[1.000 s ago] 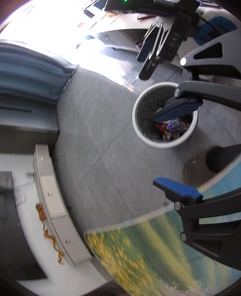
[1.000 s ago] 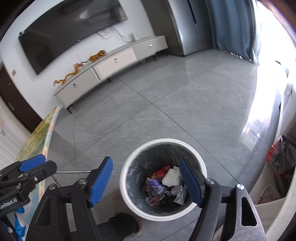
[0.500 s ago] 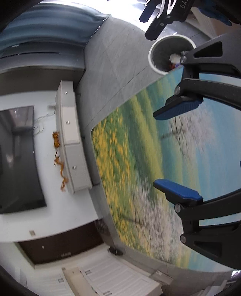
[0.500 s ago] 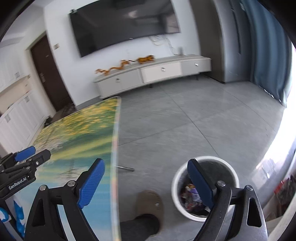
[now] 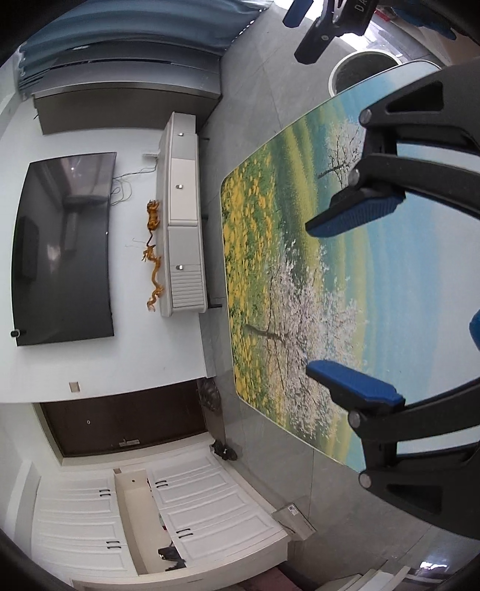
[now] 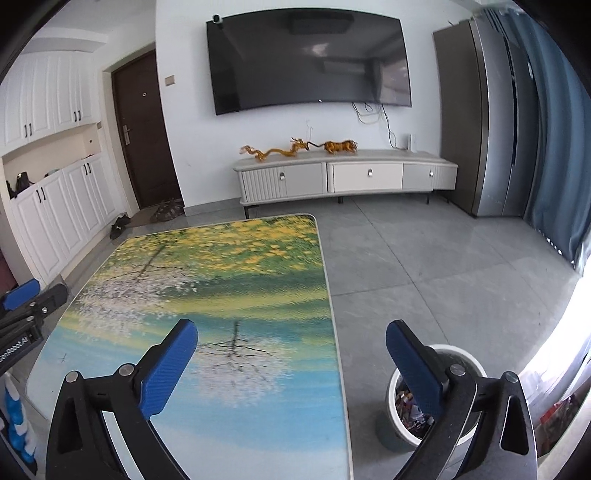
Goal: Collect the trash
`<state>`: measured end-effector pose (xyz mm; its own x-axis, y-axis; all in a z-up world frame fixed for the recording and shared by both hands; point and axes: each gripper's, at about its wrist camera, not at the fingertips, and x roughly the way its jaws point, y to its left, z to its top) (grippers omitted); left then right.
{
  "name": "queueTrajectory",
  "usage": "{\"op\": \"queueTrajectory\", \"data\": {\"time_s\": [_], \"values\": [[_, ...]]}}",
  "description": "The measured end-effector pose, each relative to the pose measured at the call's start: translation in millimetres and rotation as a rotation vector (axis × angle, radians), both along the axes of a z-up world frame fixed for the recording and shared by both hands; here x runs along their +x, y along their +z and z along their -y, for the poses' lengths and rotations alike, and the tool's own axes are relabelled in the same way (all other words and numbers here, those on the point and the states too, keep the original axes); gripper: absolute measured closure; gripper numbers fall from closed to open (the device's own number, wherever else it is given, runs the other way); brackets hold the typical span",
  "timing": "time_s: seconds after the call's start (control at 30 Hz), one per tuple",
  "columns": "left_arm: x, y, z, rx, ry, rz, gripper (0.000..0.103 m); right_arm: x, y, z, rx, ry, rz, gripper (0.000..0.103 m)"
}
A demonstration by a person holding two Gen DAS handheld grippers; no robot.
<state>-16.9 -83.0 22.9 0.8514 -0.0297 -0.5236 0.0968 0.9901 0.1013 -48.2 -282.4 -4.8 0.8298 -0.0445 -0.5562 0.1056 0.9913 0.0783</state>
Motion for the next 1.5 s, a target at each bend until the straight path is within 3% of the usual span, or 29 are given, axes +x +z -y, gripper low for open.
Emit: {"op": "queueTrajectory", "data": {"time_s": [0.3, 1.03, 1.5], "values": [[-32.8, 11.2, -21.0, -0.012, 0.037, 0.086, 0.027, -22.9, 15.2, -21.4, -0.056, -0.028, 0.071, 0.000], [-56.6, 13.3, -45.2, -0.057, 0.080, 0.124, 0.026, -60.9, 27.4, -30.5, -0.068, -0.019, 0.179, 0.000], [-60.5, 10.5, -43.1, -0.053, 0.076, 0.124, 0.026, -61.5, 23.9, -30.0, -0.064, -0.021, 0.180, 0.000]]}}
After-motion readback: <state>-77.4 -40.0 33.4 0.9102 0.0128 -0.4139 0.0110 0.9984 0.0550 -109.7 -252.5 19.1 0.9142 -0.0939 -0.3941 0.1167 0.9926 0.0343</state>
